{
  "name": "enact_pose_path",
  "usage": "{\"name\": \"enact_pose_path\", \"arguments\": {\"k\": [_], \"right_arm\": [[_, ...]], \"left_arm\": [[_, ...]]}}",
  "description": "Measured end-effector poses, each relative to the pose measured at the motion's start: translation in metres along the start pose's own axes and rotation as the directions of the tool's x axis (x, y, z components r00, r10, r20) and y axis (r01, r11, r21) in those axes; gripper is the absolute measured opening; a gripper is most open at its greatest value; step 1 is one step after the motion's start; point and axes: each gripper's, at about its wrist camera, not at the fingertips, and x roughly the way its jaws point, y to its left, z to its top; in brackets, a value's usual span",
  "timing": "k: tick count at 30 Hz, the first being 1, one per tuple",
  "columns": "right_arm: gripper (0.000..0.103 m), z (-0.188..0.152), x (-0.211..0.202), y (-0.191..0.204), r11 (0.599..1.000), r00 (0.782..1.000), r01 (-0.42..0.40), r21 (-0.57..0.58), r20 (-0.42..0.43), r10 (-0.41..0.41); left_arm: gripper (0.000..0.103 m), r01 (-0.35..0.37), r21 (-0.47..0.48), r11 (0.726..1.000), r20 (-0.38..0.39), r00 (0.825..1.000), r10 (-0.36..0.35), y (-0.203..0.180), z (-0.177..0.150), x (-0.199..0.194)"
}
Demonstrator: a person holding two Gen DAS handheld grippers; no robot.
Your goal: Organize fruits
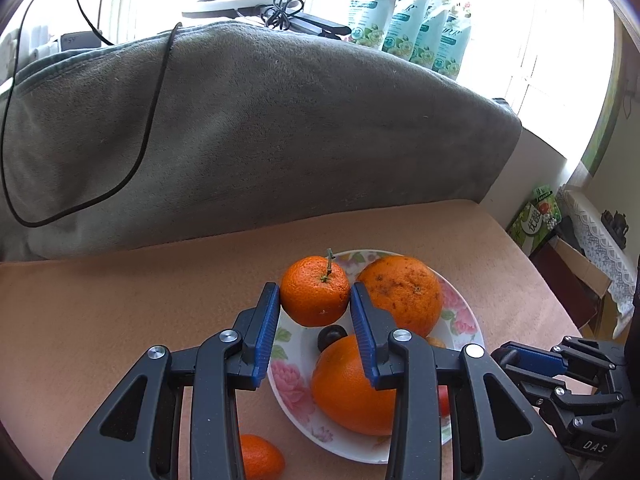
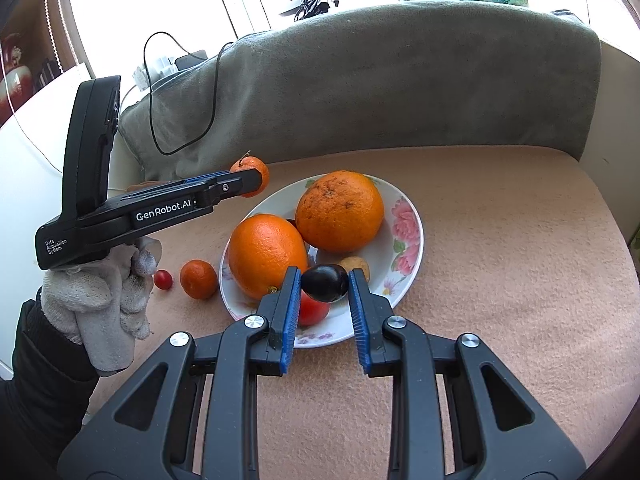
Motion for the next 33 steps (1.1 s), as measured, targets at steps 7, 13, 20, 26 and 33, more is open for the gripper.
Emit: {"name": "enact_pose_path", "arguments": {"k": [7,13,20,26,33], "right_arm": [[0.025,0.0025,0.0056,0.0001,1.0,1.0,-0.003,0.005,-0.006,0.003],[0.026,0.0028,0.0064,0.0009,1.0,1.0,-0.002,0.003,-0.006,0.002],[0.026,0.0051,0.0095,0.0021,1.0,1.0,-0.006,-0.002,-0.005,0.006],[0.028,0.0036,0.0077,0.0036,1.0,1.0,-0.007,-0.006,0.002,0.007],[0.057,0.0037,0.0024,0.005,1.0,1.0,-0.015,-0.01,0.026,0.015]], "left_arm": [[0.035,0.009,0.001,1.0,0.001,1.0,-0.009,0.0012,0.0004,0.0009],[0.035,0.016,0.0,1.0,0.001,1.0,-0.016,0.0012,0.0028,0.0015],[0.035,0.022,0.008,1.0,-0.001,1.0,-0.022,-0.001,0.003,0.0016],[0.042,0.03,0.009,1.0,0.012,0.999,-0.03,-0.0029,0.006,-0.0013],[0.055,0.032,0.025,0.999,0.034,0.999,-0.033,-0.007,0.0086,-0.0079]]}}
